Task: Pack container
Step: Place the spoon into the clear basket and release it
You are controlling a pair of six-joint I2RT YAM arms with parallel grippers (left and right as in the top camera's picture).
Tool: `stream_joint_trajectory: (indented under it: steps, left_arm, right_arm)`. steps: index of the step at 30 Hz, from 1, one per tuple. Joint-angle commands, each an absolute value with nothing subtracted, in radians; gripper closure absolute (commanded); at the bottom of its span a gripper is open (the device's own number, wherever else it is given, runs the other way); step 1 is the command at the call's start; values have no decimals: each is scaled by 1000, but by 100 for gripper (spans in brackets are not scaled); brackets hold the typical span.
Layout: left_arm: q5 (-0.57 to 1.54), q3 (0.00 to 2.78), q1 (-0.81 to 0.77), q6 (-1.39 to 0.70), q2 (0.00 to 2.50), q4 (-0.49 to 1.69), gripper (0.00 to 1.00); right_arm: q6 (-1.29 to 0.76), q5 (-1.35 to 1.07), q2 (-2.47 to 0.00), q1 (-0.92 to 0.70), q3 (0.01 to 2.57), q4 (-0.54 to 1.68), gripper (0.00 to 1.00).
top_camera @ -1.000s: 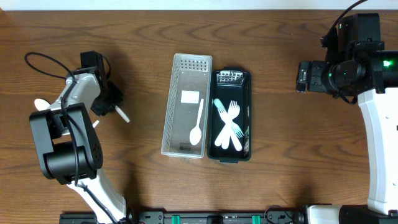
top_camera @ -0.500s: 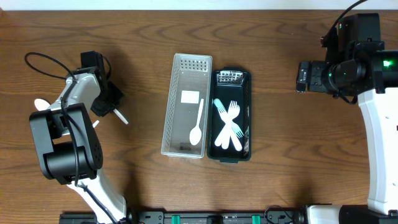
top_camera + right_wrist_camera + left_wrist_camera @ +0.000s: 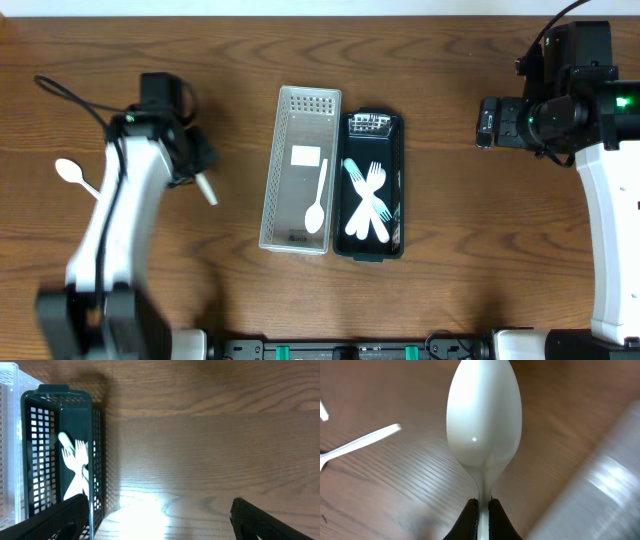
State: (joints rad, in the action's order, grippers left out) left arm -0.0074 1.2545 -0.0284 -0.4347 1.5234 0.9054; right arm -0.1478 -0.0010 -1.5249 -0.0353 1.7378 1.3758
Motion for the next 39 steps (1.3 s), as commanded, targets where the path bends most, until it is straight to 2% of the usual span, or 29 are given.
stream_joint_trajectory:
  steps: [1, 6, 10, 19, 24, 25, 26, 27, 29, 31, 39]
  left_arm:
    - [-13, 1259, -172, -396, 1400, 939, 94]
    - [-50, 1259, -429, -397, 1333, 924, 94]
    - [-144, 1259, -558, -388, 1398, 900, 94]
    - [-147, 1259, -605, -374, 1679, 833, 94]
    - [-147, 1259, -599, -374, 1724, 832, 94]
    - [-147, 1259, -599, -366, 1719, 831, 72]
    - [-147, 1259, -599, -351, 1712, 832, 46]
    - [-147, 1259, -599, -335, 1703, 833, 30]
    - [-148, 1259, -599, -306, 1675, 835, 17]
    - [-152, 1266, -599, -287, 1635, 841, 0]
    - [-303, 1385, -550, -317, 1368, 982, 2]
  right_arm:
    - [-133, -5, -1525, -29, 1737, 1376, 7]
    - [-133, -5, -1525, -29, 1737, 1377, 7]
    - [-133, -5, -1525, -29, 1737, 1377, 6]
    - [-133, -5, -1525, -29, 1737, 1377, 6]
    - [-133, -5, -1525, -29, 1737, 1378, 6]
    - [-133, -5, -1525, -29, 1737, 1378, 6]
    - [-133, -4, -1525, -29, 1737, 1378, 6]
    - [-133, -5, -1525, -29, 1737, 1378, 6]
    - [-133, -4, -1525, -29, 1737, 1378, 6]
    - [-133, -4, -1525, -29, 1737, 1378, 6]
    - [-133, -4, -1525, -29, 1737, 1381, 6]
